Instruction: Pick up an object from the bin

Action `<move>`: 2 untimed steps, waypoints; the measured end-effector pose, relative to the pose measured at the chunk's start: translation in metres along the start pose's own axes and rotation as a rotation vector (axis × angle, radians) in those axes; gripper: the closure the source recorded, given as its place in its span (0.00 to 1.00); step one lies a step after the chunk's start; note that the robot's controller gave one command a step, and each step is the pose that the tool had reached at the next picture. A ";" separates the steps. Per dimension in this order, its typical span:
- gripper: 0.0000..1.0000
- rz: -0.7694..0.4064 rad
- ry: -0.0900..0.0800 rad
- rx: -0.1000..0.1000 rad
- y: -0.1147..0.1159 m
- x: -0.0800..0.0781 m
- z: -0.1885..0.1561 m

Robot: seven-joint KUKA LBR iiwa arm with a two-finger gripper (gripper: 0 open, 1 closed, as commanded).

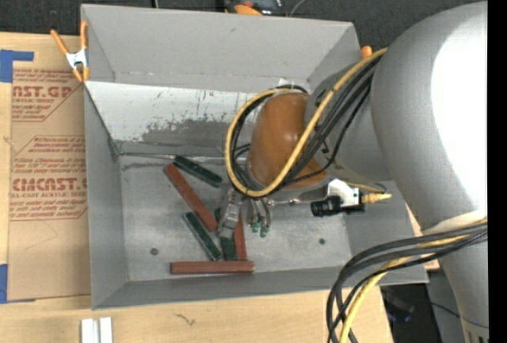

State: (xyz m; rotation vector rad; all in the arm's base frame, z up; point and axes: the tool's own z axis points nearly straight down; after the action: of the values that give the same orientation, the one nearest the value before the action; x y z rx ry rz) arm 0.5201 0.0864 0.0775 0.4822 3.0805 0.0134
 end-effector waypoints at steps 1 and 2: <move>0.00 -0.001 0.019 0.009 -0.003 0.006 0.007; 1.00 -0.001 0.017 0.009 -0.003 0.005 0.005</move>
Offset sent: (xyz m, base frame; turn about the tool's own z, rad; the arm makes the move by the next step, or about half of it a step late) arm 0.0000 0.0000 0.0000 0.0000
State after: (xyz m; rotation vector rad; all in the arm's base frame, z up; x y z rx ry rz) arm 0.5144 0.0854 0.0720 0.4840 3.0990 0.0036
